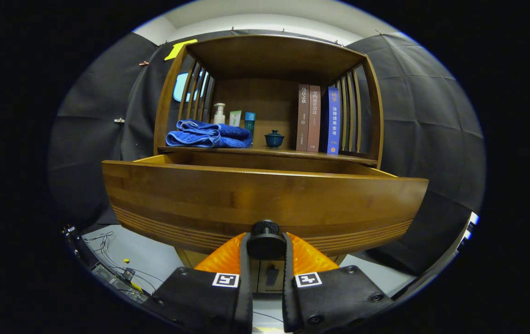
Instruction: Pull open the drawer, take out the items inside it, and place them on the countertop above the cabinet.
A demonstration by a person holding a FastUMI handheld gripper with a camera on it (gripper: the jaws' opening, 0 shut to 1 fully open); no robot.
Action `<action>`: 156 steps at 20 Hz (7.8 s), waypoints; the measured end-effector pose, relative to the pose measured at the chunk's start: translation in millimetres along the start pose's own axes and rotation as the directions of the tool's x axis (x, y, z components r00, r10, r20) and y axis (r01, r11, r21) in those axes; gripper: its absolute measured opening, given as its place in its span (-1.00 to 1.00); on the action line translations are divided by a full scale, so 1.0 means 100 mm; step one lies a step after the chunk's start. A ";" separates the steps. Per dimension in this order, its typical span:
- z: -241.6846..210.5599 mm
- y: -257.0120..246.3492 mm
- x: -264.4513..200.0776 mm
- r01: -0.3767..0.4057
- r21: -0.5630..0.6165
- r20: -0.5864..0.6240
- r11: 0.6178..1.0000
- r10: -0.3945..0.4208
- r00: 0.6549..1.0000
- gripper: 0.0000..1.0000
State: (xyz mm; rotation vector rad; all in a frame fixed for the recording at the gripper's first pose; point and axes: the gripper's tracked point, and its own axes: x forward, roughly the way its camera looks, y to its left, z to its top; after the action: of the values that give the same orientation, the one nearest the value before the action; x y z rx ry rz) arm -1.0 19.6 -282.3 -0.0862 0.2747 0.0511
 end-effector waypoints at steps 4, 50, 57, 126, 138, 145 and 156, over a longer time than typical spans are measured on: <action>-0.07 0.14 -0.08 -0.064 -0.010 -0.029 0.998 0.064 0.998 0.30; 0.16 -0.10 1.67 0.002 0.033 -0.772 0.999 0.024 0.635 -0.18; 0.22 -0.10 1.55 0.043 0.046 -0.771 0.998 0.008 0.637 -0.61; 2.06 -0.11 1.48 0.053 -0.013 -0.375 0.998 -0.054 0.926 0.95; 2.37 -0.48 0.14 0.094 0.042 -0.012 0.995 -0.093 0.996 0.99; 1.93 -0.28 -0.45 0.041 -0.017 0.158 0.999 -0.038 0.987 0.97; 0.35 -0.05 -0.31 0.020 0.058 0.092 0.998 -0.026 0.995 0.97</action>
State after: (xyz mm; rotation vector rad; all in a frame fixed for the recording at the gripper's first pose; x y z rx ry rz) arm -21.2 16.6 -240.1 -0.0306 0.1820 0.0243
